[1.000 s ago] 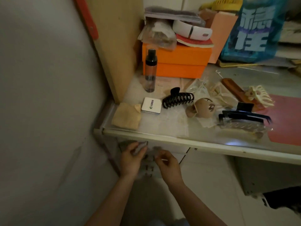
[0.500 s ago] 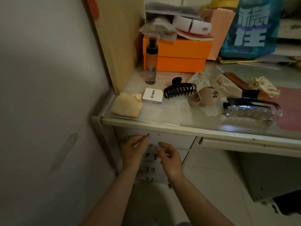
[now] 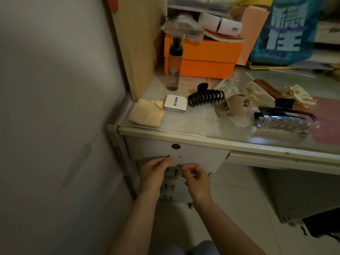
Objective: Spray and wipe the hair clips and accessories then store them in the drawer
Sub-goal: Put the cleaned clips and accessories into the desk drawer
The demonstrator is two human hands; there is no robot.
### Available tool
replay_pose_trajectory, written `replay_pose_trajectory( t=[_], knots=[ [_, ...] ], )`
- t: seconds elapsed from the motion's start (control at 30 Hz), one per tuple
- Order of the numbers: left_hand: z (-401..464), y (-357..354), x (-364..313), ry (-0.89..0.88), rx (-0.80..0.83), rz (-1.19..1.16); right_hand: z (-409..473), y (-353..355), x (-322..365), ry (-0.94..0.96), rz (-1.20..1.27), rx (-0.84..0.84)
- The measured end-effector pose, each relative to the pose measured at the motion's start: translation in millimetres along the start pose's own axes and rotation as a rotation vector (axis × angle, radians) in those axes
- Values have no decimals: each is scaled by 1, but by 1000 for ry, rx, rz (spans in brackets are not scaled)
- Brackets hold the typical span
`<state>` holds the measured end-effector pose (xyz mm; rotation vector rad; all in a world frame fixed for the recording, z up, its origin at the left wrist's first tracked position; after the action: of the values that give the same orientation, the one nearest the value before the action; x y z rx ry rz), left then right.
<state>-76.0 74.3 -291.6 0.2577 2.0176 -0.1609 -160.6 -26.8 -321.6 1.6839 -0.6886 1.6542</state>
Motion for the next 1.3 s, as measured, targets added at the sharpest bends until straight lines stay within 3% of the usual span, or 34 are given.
replay_pose_trajectory(
  t=[0.33, 0.47, 0.7, 0.8, 0.93, 1.17, 1.3],
  knots=[
    [-56, 27, 30, 50, -60, -72, -58, 21, -4, -1, -20, 85],
    [-80, 34, 41, 108, -135, -158, -79, 43, -4, 12, -20, 17],
    [-117, 52, 56, 72, -173, -147, -115, 93, 22, 137, 13, -297],
    [-123, 56, 60, 51, -195, -84, -121, 104, 40, 155, 3, -289],
    [-126, 62, 57, -21, -211, -3, -118, 104, 66, 192, 11, -73],
    [-149, 65, 19, -287, -299, 70, -122, 108, 75, 191, 38, -53],
    [-156, 59, -4, -496, -314, 297, -124, 110, 80, 182, 54, -33]
  ],
)
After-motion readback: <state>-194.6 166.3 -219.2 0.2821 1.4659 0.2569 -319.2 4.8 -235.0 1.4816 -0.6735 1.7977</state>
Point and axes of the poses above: each hand's wrist, its own z-axis towards the middle knuckle, its own y-axis out of the back of the hand, x = y × z, the point moved 3 cm from there along z, towards the middle knuckle, and after that the axes turned 11 degrees about y, right-handed, at the moved point
